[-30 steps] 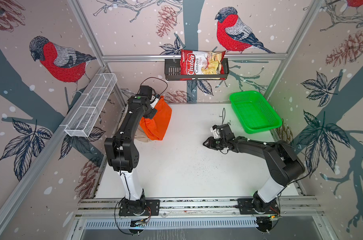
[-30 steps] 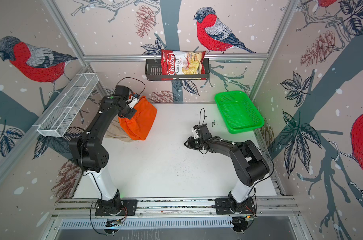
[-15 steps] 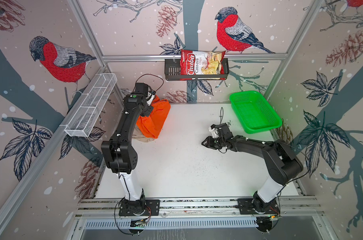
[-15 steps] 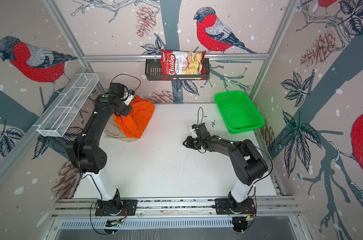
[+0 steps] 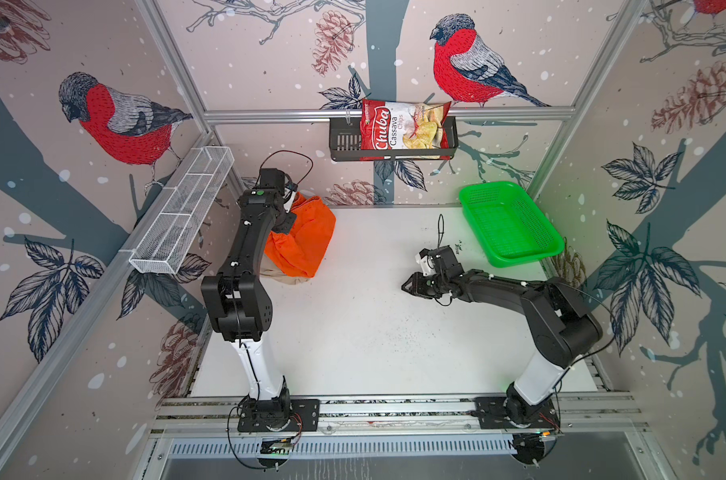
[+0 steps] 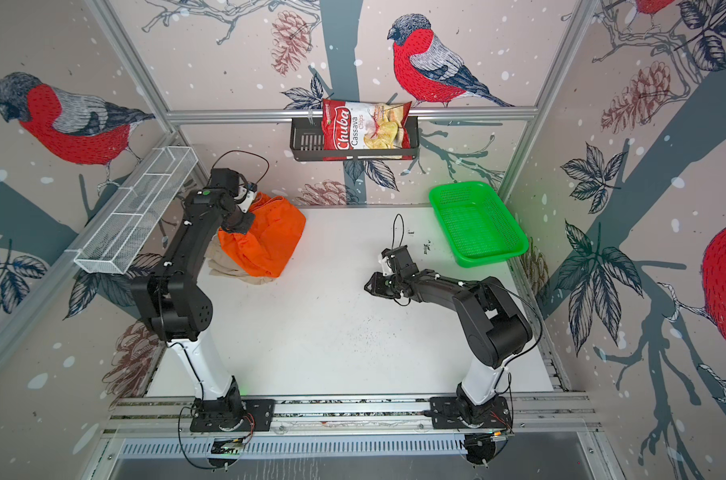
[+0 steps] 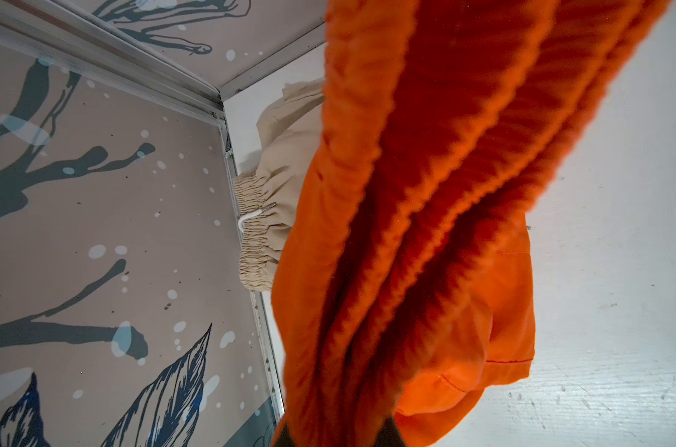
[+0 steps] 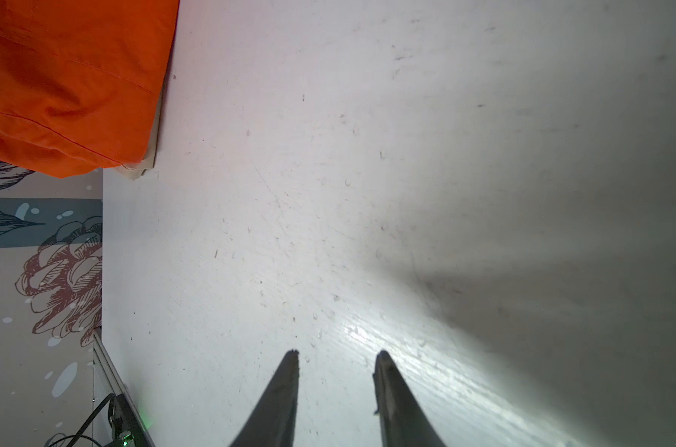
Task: Fold and stack the shorts
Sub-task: 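Carry the orange shorts onto the beige shorts with the left gripper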
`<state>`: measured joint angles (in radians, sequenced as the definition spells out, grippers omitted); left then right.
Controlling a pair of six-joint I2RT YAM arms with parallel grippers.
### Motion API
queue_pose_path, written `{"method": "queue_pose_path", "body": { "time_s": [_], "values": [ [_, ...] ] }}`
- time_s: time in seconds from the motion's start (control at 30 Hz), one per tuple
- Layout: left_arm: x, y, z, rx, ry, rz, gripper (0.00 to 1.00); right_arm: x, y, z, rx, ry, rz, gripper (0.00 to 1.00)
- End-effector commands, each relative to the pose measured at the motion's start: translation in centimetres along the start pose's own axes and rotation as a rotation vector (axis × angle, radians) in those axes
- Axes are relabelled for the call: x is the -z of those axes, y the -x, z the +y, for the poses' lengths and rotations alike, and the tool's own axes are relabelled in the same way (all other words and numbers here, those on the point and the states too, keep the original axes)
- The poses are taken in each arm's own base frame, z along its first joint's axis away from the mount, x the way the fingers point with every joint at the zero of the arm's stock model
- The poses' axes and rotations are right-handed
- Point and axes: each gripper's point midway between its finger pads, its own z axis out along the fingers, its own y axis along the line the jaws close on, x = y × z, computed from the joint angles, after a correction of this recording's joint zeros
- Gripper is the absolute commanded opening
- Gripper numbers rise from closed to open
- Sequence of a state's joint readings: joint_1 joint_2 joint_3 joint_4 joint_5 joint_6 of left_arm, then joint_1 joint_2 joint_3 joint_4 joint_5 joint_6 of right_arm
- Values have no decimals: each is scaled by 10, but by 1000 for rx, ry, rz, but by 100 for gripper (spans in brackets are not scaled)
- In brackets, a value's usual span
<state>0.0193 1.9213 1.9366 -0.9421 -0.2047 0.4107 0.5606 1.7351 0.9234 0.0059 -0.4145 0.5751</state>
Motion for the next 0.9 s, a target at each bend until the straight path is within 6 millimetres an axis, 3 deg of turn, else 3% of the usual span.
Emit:
{"method": "queue_pose_path", "body": {
  "time_s": [0.0, 0.23, 0.63, 0.7, 0.87],
  "values": [
    [-4, 6, 16, 48, 56, -21, 0, 0, 1, 0, 10, -10, -1, 35],
    [-19, -11, 40, 105, 125, 36, 0, -2, 0, -1, 8, -13, 6, 35],
    [-57, -39, 63, 186, 205, 155, 2, -6, -4, -5, 8, -26, 22, 35],
    [-64, -46, 69, 216, 222, 181, 10, -7, -5, -6, 7, -29, 25, 35],
    [-67, -54, 84, 303, 262, 198, 48, -8, -5, -6, 6, -30, 26, 35]
  ]
}}
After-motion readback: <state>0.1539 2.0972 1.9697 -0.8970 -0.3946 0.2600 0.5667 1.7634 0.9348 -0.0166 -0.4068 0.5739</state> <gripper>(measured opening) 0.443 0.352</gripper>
